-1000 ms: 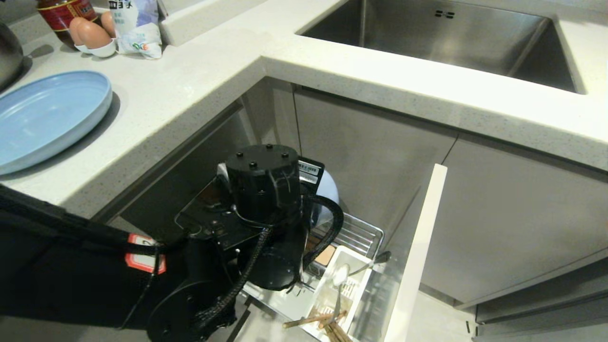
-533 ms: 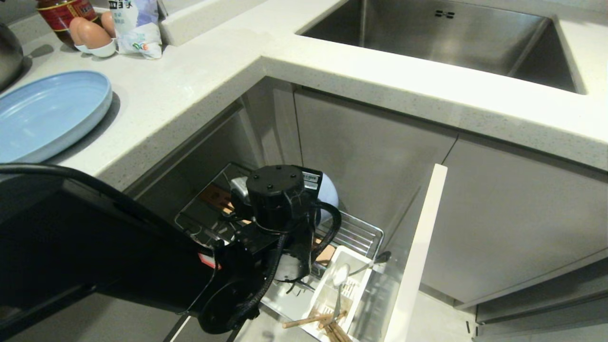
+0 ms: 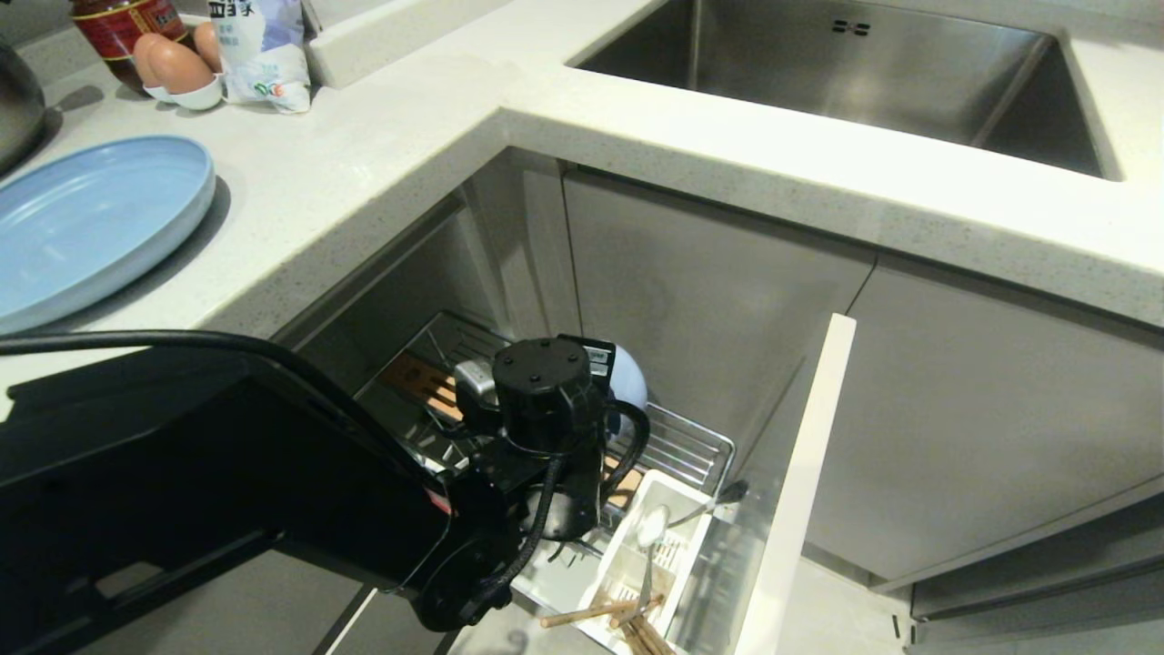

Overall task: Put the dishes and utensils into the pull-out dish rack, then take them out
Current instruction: Pick up the bowl and place it in the cupboard

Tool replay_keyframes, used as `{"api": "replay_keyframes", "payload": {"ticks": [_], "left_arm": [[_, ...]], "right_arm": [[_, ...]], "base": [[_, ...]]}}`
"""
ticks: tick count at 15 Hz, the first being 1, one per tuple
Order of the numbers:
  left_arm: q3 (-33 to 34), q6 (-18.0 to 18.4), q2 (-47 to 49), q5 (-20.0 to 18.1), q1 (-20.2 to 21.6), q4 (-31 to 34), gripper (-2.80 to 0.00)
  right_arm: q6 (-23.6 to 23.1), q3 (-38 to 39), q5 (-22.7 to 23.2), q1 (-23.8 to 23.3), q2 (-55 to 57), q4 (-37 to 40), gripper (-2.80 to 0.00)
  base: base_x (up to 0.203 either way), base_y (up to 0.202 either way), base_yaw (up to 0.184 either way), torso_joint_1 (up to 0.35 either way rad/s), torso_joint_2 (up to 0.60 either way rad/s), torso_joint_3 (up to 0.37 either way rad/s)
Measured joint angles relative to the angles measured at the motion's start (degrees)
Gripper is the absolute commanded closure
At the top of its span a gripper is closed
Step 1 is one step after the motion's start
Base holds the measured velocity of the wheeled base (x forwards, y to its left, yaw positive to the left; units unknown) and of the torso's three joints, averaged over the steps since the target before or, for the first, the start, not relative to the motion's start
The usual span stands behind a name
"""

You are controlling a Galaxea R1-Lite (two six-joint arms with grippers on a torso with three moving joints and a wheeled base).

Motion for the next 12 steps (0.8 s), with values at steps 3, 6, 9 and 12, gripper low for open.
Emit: {"api": "replay_keyframes", "payload": {"ticks": [3,6,9,12], "left_arm": [[0.1,-0.1,0.9,-0.8,0.3,-2.1,0.0],[0.2,-0.1,1.6,-0.8,0.3,-2.0,0.0],[0.9,-0.2,1.8,-0.6,0.4,-1.8,0.0],[1.5,-0.2,1.9,-0.4,0.2,-1.6,0.0]], "right_arm": [[0.0,0.0,0.0,0.0,0.0,0.0,0.0],[0.0,0.0,0.0,0.0,0.0,0.0,0.0],[0.0,0.0,0.0,0.0,0.0,0.0,0.0],[0.0,0.0,0.0,0.0,0.0,0.0,0.0]], "base": [[0.0,0.0,0.0,0.0,0.0,0.0],[0.0,0.0,0.0,0.0,0.0,0.0],[0.0,0.0,0.0,0.0,0.0,0.0],[0.0,0.0,0.0,0.0,0.0,0.0]]}}
